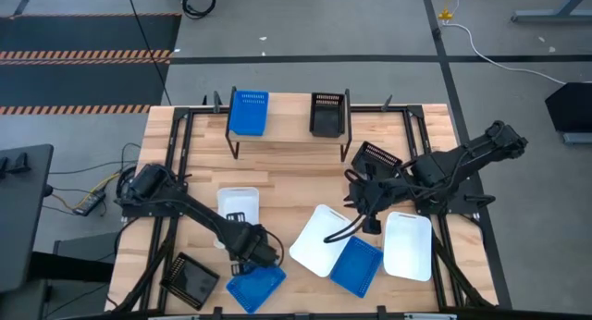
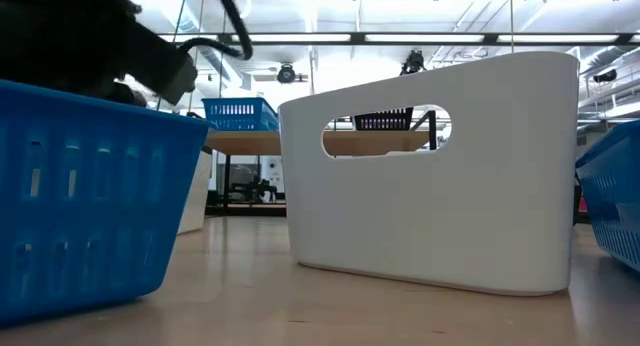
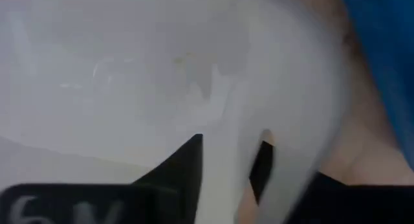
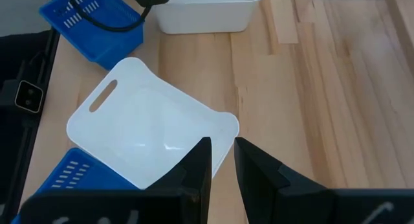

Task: Stack baskets on shelf by color
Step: Put the center left white bin on the shelf

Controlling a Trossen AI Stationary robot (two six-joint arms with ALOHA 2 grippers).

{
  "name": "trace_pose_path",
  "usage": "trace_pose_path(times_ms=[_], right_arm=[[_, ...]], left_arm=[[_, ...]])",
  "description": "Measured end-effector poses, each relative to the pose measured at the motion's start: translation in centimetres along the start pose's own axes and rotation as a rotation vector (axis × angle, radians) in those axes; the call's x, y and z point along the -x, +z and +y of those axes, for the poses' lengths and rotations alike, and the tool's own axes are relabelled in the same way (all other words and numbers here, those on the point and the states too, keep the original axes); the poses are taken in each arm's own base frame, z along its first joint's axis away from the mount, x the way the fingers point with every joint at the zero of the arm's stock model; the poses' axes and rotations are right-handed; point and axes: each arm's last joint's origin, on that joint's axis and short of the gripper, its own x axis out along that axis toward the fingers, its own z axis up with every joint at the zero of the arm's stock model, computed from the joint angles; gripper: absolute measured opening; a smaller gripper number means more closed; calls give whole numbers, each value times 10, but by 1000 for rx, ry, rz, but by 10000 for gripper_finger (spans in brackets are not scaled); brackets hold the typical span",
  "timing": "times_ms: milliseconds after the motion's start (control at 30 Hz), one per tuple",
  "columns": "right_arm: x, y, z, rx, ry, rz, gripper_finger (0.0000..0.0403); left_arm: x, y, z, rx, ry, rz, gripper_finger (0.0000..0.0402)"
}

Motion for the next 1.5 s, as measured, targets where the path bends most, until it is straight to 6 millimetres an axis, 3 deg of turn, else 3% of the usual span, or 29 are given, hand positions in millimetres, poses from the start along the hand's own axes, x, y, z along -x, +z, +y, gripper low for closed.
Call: trace_pose_path(times_ms=[200,367,567,733,867,1300,1500], right_arm=[[0,0,0,-1,-1,0,75],[0,0,0,-2,-1,0,75],[0,-2,-1,-20,-3,25,75],[0,-3,-1,-19,-4,28,75],[0,-3,-1,-19,-4,29,75],[0,-6,-2,-41,-15,58,75],[0,-6,-2,-47,-16,59,75]], left_arm=[[16,7,1,-16,-20,-17,15],[42,12,0,-27,-25,-36,7],[104,11,5,-37,30,-91,5],[162,16,22,-121,90,-278,4],[188,26,42,-169,137,-400,4],[192,63,136,-169,203,-361,5],[193,75,167,-185,171,-395,6]])
